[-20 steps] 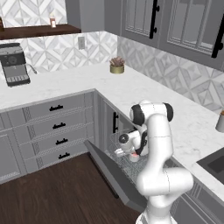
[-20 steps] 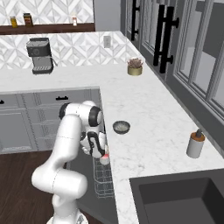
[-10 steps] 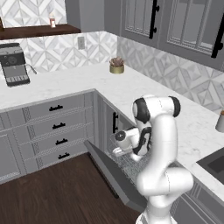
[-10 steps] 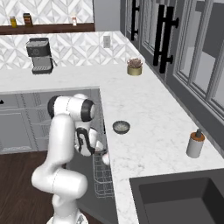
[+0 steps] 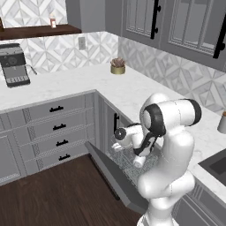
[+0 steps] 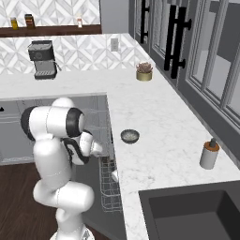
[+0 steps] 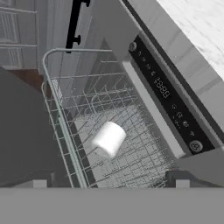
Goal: Pick up the cup and bowl from the counter, place them in the dishwasher, and close the dishwasher door.
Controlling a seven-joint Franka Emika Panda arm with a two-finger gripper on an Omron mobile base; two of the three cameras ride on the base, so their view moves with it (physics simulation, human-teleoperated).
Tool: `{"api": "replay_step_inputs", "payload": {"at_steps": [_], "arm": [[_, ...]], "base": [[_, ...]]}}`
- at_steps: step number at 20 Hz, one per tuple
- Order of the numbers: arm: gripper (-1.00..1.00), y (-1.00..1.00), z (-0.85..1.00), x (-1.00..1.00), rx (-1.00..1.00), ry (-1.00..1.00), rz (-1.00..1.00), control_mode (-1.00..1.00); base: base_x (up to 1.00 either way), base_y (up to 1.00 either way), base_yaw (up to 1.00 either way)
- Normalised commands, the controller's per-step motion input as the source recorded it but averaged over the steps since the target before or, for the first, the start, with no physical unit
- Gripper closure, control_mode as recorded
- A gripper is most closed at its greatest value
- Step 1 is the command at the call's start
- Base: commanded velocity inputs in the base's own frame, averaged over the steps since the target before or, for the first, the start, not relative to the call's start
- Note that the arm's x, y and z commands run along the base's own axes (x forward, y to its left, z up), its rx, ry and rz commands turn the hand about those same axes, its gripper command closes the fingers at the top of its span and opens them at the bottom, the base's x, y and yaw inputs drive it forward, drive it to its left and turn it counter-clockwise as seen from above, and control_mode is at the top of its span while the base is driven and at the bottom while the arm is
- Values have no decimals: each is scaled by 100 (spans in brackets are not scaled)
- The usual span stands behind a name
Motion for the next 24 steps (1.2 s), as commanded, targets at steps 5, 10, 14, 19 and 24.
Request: {"api": "replay_step_inputs", "payload": {"at_steps": [5, 10, 14, 19, 24], "arm": [[-100, 2, 100, 0, 0, -9, 0, -100], [-100, 0, 100, 0, 0, 0, 0, -100], [-100, 0, 100, 0, -6, 7, 6, -100], [-100, -25, 97, -11, -3, 27, 16, -100], [-100, -54, 71, -10, 3, 18, 14, -100]], "base": [[0, 0, 0], [0, 0, 0], [0, 0, 0], [0, 0, 0], [0, 0, 0]]}}
